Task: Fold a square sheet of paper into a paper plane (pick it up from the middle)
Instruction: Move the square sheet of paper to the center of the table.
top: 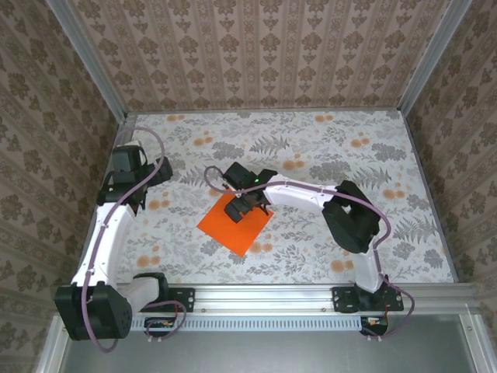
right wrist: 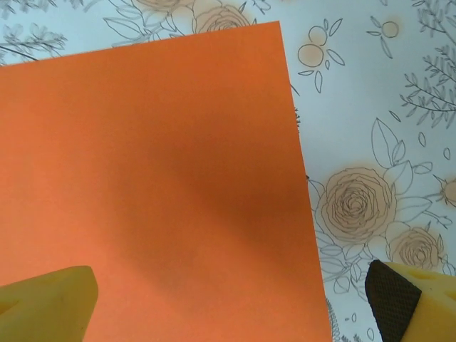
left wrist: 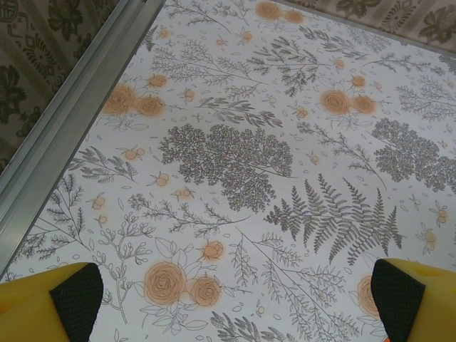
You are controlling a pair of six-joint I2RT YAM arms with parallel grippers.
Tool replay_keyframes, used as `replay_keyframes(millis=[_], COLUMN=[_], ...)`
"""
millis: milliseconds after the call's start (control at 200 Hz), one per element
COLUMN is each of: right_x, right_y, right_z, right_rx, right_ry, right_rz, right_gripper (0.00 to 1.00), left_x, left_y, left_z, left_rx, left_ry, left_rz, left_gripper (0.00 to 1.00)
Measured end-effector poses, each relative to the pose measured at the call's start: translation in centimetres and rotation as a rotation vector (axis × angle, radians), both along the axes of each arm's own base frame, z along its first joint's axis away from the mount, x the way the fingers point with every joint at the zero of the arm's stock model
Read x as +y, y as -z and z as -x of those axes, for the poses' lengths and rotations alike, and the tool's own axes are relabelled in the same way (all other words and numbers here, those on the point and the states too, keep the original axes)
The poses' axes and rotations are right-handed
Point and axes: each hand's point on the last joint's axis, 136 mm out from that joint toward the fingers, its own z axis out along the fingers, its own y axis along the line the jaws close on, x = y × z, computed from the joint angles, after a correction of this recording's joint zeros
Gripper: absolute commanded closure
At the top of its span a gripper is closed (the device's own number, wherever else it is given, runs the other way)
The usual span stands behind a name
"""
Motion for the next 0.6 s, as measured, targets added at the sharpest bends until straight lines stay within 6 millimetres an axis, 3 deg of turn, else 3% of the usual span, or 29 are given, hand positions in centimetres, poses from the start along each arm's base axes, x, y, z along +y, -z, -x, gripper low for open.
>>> replay_keyframes(millis=[310,425,600], right_x=[-0.3,-0.4,-2.7], right_y=[3.0,3.1,3.2], right_z=[-1.7,-2.3,-4.8], right_rx=[-0.001,-0.003,-0.014], right_ry=[0.007,0.028,0.128], right_rz=[0.122,0.131,0.139], right_gripper=[0.0,0.0,0.0], left_x=[0.0,0.0,0.0], left_y=[0.3,0.3,0.3], left_z=[0.0,0.0,0.0], left_rx=[0.008,0.009,0.01], left_ry=[0.0,0.0,0.0], left_rz=[0.0,0.0,0.0], left_gripper=[0.0,0.0,0.0])
